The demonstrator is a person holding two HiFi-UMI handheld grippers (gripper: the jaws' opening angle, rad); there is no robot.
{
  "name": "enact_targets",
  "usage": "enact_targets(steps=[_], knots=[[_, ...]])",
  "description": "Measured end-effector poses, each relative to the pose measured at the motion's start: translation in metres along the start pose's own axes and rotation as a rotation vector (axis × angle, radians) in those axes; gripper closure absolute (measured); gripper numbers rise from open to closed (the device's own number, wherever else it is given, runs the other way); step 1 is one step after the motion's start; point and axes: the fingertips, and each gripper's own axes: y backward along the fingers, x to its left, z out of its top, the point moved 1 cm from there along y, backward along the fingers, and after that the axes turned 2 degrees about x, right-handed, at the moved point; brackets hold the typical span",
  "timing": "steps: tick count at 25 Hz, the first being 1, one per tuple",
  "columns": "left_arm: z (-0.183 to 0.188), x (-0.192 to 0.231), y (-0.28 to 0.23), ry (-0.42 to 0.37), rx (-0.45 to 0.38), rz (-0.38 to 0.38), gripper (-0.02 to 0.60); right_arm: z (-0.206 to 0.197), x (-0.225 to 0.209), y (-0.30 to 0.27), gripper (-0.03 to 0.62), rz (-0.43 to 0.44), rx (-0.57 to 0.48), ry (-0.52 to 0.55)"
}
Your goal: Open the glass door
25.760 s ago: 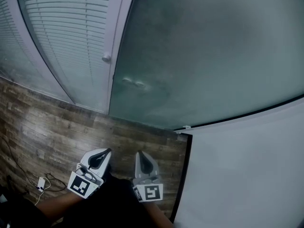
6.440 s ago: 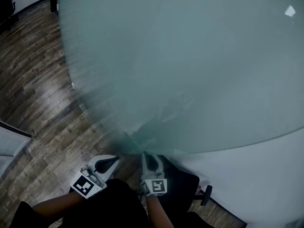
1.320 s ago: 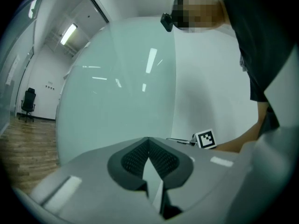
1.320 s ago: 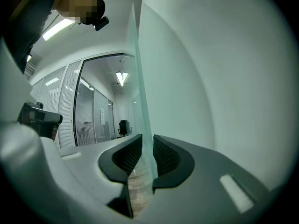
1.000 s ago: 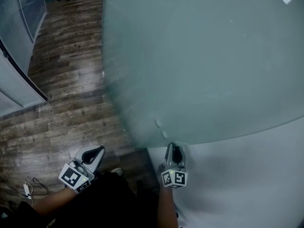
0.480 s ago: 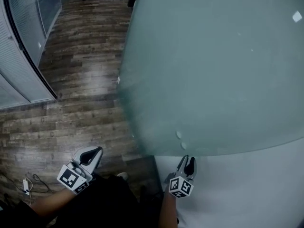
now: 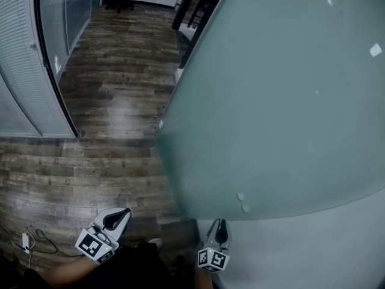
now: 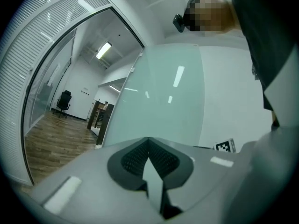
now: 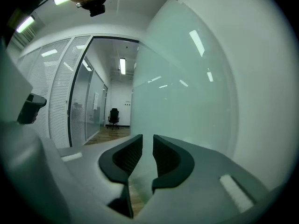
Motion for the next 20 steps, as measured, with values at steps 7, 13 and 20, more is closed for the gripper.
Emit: enact_targets(steps=[7,13,20], knots=[[0.036,0.048,0.062,0.014,-0.106,0.056,0.581,0.017,0.143,-0.024,0.591,0.213,-0.005,-0.03],[0.036,0.099,0.115,-0.028,-0.108,0.205,0.581,0.033,0.249,-0.035,0.592,0.438,-0.015,-0.027],[0.055,0.129,0.147,-0.051,-0.165,0.382,0.581,0.048,0.361,-0.04,0.592,0.706,-0.007,0.009]])
